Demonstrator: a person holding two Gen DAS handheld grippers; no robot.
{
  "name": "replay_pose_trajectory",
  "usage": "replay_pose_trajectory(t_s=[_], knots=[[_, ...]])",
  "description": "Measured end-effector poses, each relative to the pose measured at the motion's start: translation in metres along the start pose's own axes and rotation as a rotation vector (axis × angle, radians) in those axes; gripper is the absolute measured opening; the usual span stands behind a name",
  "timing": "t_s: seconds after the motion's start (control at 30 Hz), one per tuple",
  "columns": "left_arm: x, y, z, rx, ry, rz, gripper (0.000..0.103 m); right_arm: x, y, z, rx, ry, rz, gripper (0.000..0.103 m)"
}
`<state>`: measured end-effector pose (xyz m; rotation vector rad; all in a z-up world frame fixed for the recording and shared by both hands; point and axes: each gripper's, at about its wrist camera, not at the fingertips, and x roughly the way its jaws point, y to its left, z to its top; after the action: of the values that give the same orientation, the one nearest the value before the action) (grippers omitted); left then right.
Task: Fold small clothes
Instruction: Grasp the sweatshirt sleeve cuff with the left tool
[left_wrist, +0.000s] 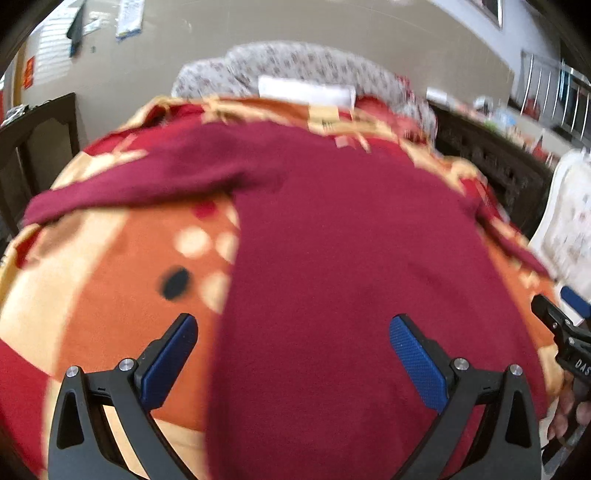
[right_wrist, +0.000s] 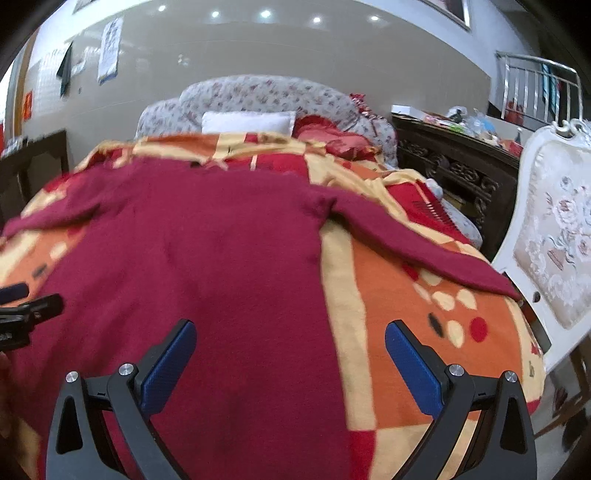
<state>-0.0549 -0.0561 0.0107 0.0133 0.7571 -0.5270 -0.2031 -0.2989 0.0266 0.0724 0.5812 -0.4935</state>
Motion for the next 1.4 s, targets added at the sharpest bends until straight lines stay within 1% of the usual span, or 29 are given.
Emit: replay_pose_trajectory(t_s=[0.03,0.07,0.17,0.23,0.27,0.3,0.33,0.37,0.43,0.47,0.5,0.53,0.6,0.63,0.67,0.7,0.73,0.8,0.83,0.9,0.93,1.07,1.1,1.17,1.2,1.27,1.3,1.33,1.4], knots=[[-0.005,0.014,0.009,-0.001,-0.008,0.009,0.103,-0.008,-0.002,0.008,0.013,-0.011,0.019,0.103],[-0.006,0.025,0.017,0.001,-0.010,0.033,0.103,-0.012,-0.002,0.015,0.021,-0.014,0.039,0.103],[-0.002,0.075,0.045,-0.008,-0.002,0.173,0.103,-0.017,0.006,0.043,0.017,-0.005,0.097,0.103],[0.003,0.115,0.065,-0.044,0.014,0.219,0.103,-0.015,0.017,0.058,0.007,-0.014,0.156,0.103],[0.004,0.131,0.071,-0.072,0.016,0.222,0.103,-0.010,0.024,0.064,-0.006,-0.028,0.169,0.103],[0.007,0.156,0.080,-0.122,0.023,0.228,0.103,-0.006,0.032,0.066,-0.028,-0.044,0.166,0.103],[0.008,0.173,0.085,-0.159,0.030,0.227,0.103,0.004,0.043,0.066,-0.071,-0.064,0.155,0.103],[0.009,0.196,0.091,-0.214,0.049,0.208,0.103,0.014,0.050,0.064,-0.098,-0.059,0.145,0.103],[0.014,0.241,0.107,-0.297,0.090,0.155,0.103,0.041,0.060,0.056,-0.120,0.000,0.101,0.103],[0.012,0.264,0.112,-0.329,0.086,0.150,0.103,0.051,0.061,0.051,-0.114,0.017,0.086,0.103],[0.011,0.284,0.118,-0.356,0.077,0.155,0.103,0.058,0.061,0.046,-0.104,0.031,0.084,0.103],[0.012,0.311,0.125,-0.398,0.080,0.156,0.103,0.067,0.060,0.038,-0.087,0.048,0.090,0.103],[0.017,0.341,0.125,-0.450,0.115,0.173,0.102,0.082,0.058,0.027,-0.057,0.083,0.094,0.103],[0.021,0.357,0.122,-0.466,0.143,0.205,0.095,0.088,0.057,0.023,-0.038,0.115,0.106,0.103],[0.024,0.365,0.120,-0.478,0.158,0.216,0.089,0.093,0.055,0.022,-0.020,0.138,0.121,0.103],[0.026,0.372,0.116,-0.503,0.173,0.210,0.071,0.097,0.053,0.023,-0.006,0.150,0.125,0.103],[0.028,0.378,0.109,-0.553,0.179,0.161,0.058,0.098,0.047,0.022,0.023,0.150,0.126,0.103],[0.028,0.378,0.101,-0.588,0.173,0.077,0.053,0.099,0.040,0.022,0.061,0.151,0.139,0.103],[0.029,0.373,0.100,-0.580,0.174,0.056,0.052,0.101,0.036,0.022,0.081,0.155,0.154,0.103],[0.032,0.360,0.099,-0.568,0.183,0.035,0.052,0.104,0.032,0.020,0.100,0.168,0.160,0.103],[0.032,0.355,0.098,-0.570,0.172,0.005,0.052,0.103,0.033,0.019,0.101,0.169,0.160,0.103],[0.044,0.338,0.090,-0.638,0.174,-0.104,0.052,0.100,0.041,0.019,0.074,0.164,0.146,0.103],[0.048,0.333,0.089,-0.635,0.183,-0.099,0.052,0.099,0.042,0.019,0.068,0.160,0.143,0.103],[0.060,0.331,0.084,-0.649,0.199,-0.059,0.052,0.100,0.042,0.020,0.066,0.161,0.142,0.103],[0.061,0.331,0.082,-0.661,0.188,-0.052,0.052,0.100,0.042,0.020,0.069,0.163,0.145,0.103],[0.061,0.338,0.083,-0.685,0.118,-0.030,0.052,0.100,0.041,0.020,0.078,0.167,0.148,0.103],[0.060,0.343,0.082,-0.714,0.084,-0.029,0.052,0.100,0.040,0.020,0.082,0.167,0.149,0.103],[0.060,0.352,0.078,-0.784,0.043,-0.049,0.052,0.100,0.039,0.021,0.087,0.167,0.151,0.103],[0.058,0.365,0.070,-0.882,-0.025,-0.085,0.052,0.101,0.039,0.021,0.091,0.168,0.151,0.103]])
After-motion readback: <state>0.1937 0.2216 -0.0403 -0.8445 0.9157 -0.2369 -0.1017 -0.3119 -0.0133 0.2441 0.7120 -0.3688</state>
